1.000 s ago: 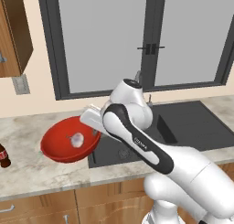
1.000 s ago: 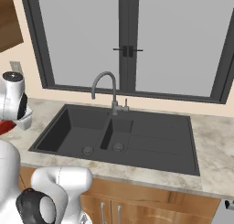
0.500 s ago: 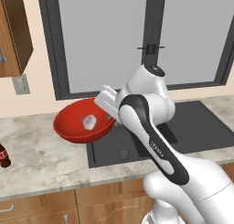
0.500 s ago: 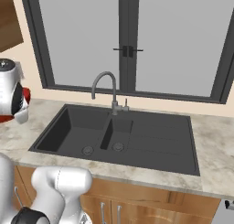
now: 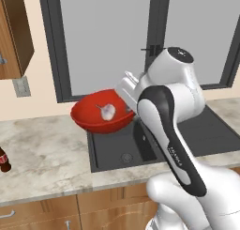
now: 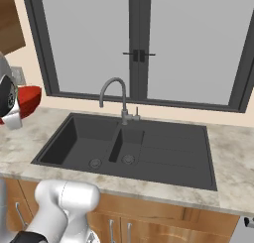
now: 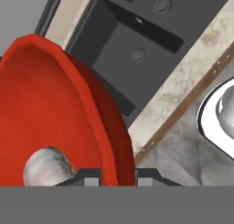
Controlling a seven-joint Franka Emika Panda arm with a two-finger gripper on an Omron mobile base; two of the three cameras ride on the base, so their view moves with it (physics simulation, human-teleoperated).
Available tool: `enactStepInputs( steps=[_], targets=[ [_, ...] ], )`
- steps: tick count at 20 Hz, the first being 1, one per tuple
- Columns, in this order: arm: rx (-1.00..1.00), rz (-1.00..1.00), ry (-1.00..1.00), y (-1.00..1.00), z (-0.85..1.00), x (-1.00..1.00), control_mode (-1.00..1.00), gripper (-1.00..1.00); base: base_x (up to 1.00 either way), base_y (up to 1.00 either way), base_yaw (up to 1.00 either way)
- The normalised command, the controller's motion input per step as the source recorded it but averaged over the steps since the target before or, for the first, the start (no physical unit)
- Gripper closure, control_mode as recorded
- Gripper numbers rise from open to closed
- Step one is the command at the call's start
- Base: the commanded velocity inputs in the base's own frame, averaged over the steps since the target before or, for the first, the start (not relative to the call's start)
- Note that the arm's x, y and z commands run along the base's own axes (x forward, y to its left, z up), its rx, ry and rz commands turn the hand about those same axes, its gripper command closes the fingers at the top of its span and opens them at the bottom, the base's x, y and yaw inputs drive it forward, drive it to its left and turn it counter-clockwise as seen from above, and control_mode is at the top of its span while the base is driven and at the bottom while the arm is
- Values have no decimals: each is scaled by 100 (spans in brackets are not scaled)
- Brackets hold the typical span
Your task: Pick the garlic from the sink and place it in the bowl. Then pick the bowl and place it in the microwave. Then close the microwave door and press the start button.
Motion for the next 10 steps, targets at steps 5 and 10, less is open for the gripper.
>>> enactStepInputs(
  steps=[5, 10],
  targets=[
    [4, -43, 7, -41, 79, -32, -100, 100, 0, 0, 0],
    [5, -30, 0, -40, 23, -31, -100, 100, 0, 0, 0]
  ],
)
